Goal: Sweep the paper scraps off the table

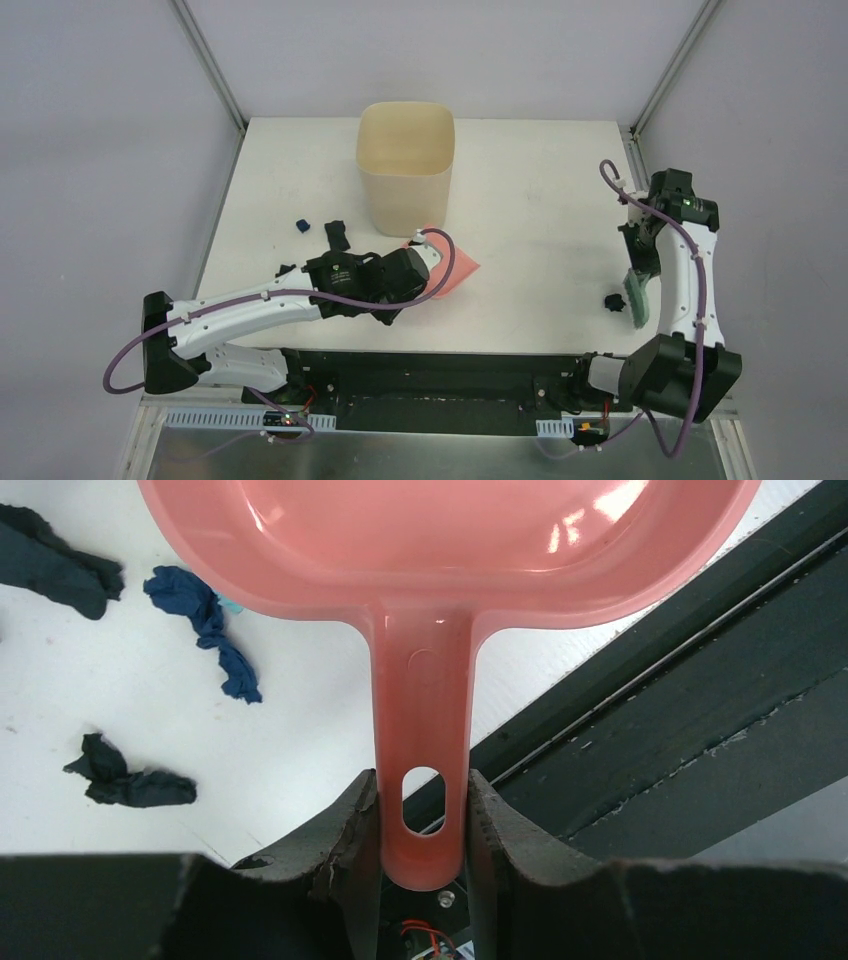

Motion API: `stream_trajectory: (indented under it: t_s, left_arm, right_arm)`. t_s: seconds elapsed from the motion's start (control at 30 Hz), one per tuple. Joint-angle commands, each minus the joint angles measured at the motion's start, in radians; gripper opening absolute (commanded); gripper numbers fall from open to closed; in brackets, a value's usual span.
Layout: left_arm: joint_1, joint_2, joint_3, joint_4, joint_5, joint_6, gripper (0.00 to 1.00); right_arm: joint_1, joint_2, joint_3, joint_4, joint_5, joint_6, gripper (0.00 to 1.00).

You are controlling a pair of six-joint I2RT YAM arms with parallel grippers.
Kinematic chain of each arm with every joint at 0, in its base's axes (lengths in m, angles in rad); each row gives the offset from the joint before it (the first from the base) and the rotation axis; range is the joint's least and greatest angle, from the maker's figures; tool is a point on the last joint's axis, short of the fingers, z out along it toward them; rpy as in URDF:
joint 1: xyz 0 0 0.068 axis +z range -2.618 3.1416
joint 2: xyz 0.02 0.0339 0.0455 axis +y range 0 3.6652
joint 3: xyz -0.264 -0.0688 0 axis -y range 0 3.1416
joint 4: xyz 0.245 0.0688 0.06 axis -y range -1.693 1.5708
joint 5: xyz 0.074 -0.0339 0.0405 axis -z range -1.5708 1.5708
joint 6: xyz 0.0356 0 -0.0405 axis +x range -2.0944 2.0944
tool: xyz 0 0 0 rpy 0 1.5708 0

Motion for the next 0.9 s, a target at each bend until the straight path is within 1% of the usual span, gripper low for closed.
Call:
stream_trajectory:
  t_s: [0.0, 0.13, 0.2, 0.27, 0.37, 0.47, 0.57, 0.7, 0.77, 0.87]
  left_arm:
    - [-0.008, -0.005, 0.037, -0.044, -0.049, -0.029, 0.17]
    - [-0.008, -0.018, 0.024, -0.020, -0.054, -0.031, 0.17]
    - [-0.009, -0.024, 0.017, -0.018, -0.062, -0.034, 0.17]
    - [-0.009, -0.025, 0.018, -0.029, -0.068, -0.041, 0.17]
    - [-0.008, -0.031, 0.014, -0.032, -0.065, -0.053, 0.17]
    - [-0.008, -0.040, 0.004, -0.029, -0.064, -0.061, 0.17]
    - [-0.008, -0.050, -0.001, -0.045, -0.095, -0.072, 0.17]
    - [-0.008, -0.074, 0.044, -0.146, -0.221, -0.103, 0.17]
    - [-0.008, -0.073, 0.086, -0.232, -0.298, -0.129, 0.17]
    - [-0.009, -0.075, 0.111, -0.352, -0.416, -0.175, 0.18]
  right_arm:
    - [0.017, 0.095, 0.035, -0.030, -0.204, 0.113, 0.00]
    - [0.061, 0.126, 0.080, -0.102, -0.546, 0.179, 0.00]
    - [0.087, 0.123, 0.105, -0.103, -0.658, 0.217, 0.00]
    - [0.097, 0.111, 0.131, -0.075, -0.694, 0.249, 0.00]
    - [0.096, 0.077, 0.159, -0.023, -0.669, 0.266, 0.00]
    - [0.096, 0.015, 0.146, 0.002, -0.685, 0.257, 0.00]
    - [0.096, -0.060, 0.119, -0.012, -0.754, 0.184, 0.00]
    - [0.111, -0.115, 0.079, -0.060, -0.928, 0.099, 0.00]
    - [0.163, -0.115, 0.071, -0.069, -1.004, 0.095, 0.00]
    - [0.328, -0.097, 0.079, -0.051, -1.025, 0.120, 0.00]
